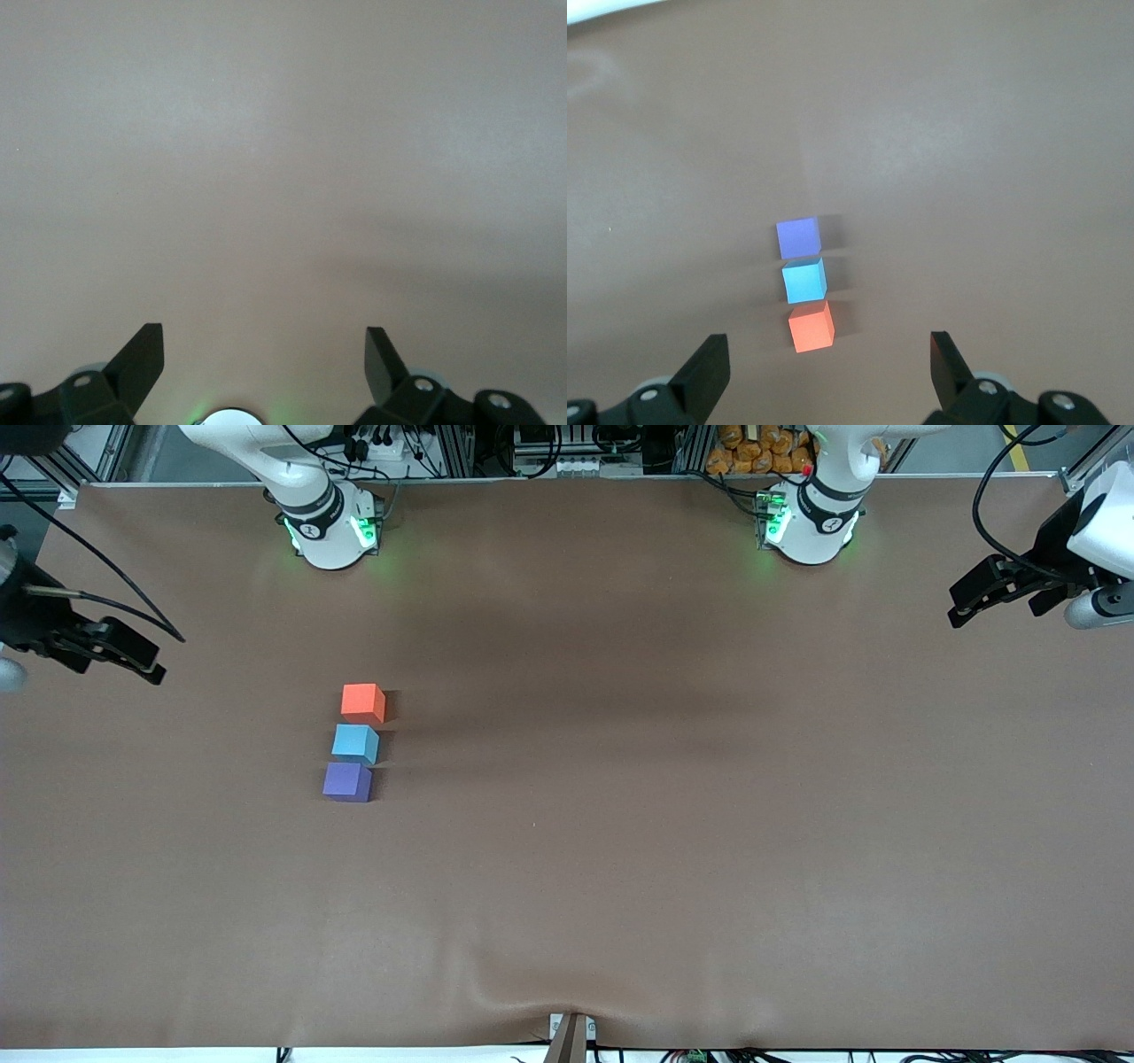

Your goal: Place blue block between orange and purple blocks

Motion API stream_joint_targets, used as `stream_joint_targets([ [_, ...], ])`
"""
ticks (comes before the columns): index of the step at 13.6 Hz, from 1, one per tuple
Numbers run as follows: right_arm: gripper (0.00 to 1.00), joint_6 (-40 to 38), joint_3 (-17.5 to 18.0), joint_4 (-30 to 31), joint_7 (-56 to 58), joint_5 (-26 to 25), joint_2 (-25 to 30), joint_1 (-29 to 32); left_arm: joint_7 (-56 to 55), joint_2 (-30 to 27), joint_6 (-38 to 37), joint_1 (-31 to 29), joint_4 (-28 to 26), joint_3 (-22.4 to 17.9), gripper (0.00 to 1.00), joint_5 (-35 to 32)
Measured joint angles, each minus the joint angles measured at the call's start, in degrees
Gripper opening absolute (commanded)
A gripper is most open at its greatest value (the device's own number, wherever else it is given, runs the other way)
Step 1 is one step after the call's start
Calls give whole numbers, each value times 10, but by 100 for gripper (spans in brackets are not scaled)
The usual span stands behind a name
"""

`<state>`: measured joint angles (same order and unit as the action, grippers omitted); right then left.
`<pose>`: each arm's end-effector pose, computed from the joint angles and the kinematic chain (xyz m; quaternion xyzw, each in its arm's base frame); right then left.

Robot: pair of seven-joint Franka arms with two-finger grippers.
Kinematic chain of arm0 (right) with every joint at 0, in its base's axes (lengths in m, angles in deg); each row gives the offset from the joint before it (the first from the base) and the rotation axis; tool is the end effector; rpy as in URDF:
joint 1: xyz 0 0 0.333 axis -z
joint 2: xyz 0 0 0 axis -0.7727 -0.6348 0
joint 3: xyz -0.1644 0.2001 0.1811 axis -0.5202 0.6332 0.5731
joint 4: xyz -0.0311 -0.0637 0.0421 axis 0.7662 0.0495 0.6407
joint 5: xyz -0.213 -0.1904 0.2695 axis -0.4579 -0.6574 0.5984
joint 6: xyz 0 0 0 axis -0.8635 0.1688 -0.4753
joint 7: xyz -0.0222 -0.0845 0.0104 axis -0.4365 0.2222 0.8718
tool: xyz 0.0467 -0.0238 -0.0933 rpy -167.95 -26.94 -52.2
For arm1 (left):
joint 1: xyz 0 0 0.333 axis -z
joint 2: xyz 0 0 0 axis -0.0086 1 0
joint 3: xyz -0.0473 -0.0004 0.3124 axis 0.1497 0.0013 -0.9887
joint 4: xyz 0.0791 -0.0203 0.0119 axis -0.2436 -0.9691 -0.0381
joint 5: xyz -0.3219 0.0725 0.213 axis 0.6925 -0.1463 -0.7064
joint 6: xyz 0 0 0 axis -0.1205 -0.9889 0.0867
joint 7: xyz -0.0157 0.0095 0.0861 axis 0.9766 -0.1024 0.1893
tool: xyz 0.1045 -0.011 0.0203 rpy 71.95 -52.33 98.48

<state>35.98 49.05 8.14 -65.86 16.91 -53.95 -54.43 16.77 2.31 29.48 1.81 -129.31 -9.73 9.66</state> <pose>0.5504 0.0141 0.6474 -0.9952 0.0931 -0.0281 0.0055 0.5087 -0.0585 0.6546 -0.9974 -0.0712 0.0049 0.0098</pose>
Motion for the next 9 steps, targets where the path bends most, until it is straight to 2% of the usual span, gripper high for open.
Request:
stream_joint_targets([
  [3, 100, -25, 0, -21, 0, -3, 2, 7, 0, 0, -1, 0, -2, 0, 100, 0],
  [9, 100, -24, 1, -21, 0, -3, 2, 14, 17, 0, 0, -5, -1, -4, 100, 0],
])
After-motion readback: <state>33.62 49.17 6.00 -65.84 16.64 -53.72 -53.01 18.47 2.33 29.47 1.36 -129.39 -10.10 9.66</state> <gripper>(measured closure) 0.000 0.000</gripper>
